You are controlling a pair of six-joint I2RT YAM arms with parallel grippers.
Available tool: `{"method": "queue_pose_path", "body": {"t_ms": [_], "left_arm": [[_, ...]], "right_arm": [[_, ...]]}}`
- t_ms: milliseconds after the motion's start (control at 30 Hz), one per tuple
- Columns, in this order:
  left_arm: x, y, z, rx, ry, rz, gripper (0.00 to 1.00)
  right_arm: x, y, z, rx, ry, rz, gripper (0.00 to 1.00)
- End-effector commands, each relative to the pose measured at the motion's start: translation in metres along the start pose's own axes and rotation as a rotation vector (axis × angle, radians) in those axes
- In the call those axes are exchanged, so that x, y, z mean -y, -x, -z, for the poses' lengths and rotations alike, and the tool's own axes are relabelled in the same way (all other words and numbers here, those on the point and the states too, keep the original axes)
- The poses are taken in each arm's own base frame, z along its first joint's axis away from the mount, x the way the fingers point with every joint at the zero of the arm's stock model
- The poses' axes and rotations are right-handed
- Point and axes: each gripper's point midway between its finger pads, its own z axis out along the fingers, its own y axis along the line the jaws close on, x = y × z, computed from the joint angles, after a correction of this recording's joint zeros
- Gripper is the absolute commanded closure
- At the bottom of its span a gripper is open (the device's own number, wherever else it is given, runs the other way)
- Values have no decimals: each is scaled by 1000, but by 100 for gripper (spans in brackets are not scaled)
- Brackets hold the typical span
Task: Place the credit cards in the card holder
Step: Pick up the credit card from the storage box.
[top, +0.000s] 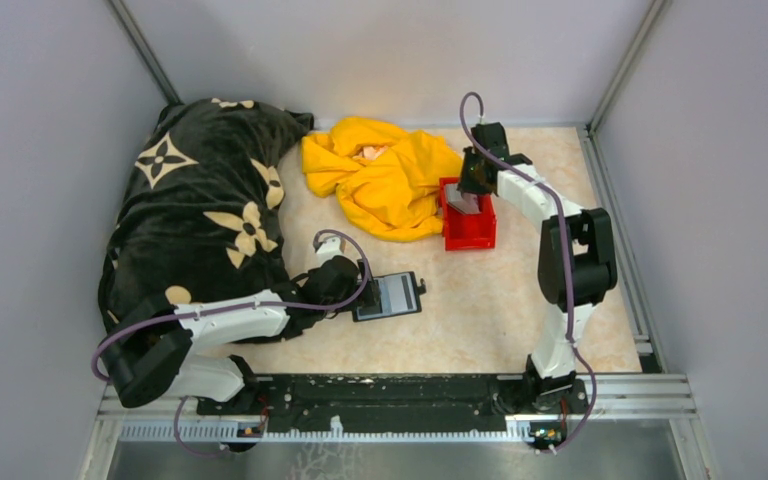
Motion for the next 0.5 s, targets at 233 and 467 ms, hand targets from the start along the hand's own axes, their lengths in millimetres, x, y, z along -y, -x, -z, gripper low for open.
{"method": "queue_pose_path", "body": {"t_ms": [233,467], "left_arm": [[-1,-2,-2,-3,-6,2,2],[1,-1,-2,-2,-11,0,2]], "right_arm": [[-31,42,35,119,85,5,91],[-26,45,44,137,56,19,99]]}}
